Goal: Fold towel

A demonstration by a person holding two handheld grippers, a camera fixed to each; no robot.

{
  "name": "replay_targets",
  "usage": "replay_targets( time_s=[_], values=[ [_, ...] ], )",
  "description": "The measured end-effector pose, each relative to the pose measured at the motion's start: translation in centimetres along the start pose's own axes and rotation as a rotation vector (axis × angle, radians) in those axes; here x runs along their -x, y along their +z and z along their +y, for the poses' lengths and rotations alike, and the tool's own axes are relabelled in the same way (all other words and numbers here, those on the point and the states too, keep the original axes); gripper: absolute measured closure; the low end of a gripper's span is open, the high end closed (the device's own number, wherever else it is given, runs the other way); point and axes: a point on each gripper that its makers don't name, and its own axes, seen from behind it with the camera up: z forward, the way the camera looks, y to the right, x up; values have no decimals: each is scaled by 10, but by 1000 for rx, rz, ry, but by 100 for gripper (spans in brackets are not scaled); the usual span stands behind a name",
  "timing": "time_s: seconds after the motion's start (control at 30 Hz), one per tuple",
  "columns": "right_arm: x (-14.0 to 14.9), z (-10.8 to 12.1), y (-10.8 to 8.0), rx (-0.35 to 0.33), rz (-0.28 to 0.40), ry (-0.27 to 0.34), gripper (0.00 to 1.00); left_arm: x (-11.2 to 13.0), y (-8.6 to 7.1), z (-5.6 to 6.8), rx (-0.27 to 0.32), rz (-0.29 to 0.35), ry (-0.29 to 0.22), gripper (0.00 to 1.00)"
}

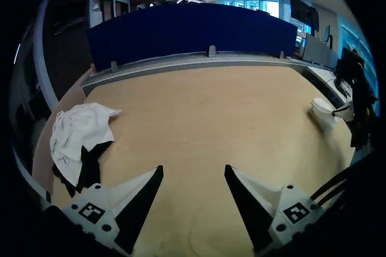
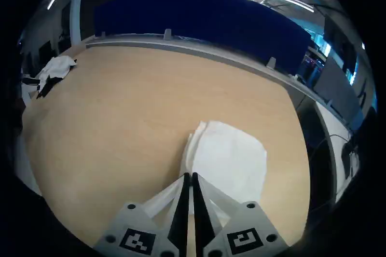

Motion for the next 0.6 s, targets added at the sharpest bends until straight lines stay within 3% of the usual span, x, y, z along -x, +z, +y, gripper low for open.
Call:
replay_targets(
  time_s=[0.23,0.37,0.5,0.6],
  values=[
    [22,-7,8,-1,-37,11,94,2,0,-1,-2,-1,1,6],
    [29,-12,12,-5,-53,21,84,3,0,-1,-2,-2,1,6],
    [29,-15,13,-16,-53,35,39,3,0,-2,-3,-3,3,6],
    [27,-15,13,-23,-52,43,30,3,0,-2,-4,-2,4,6]
  ],
)
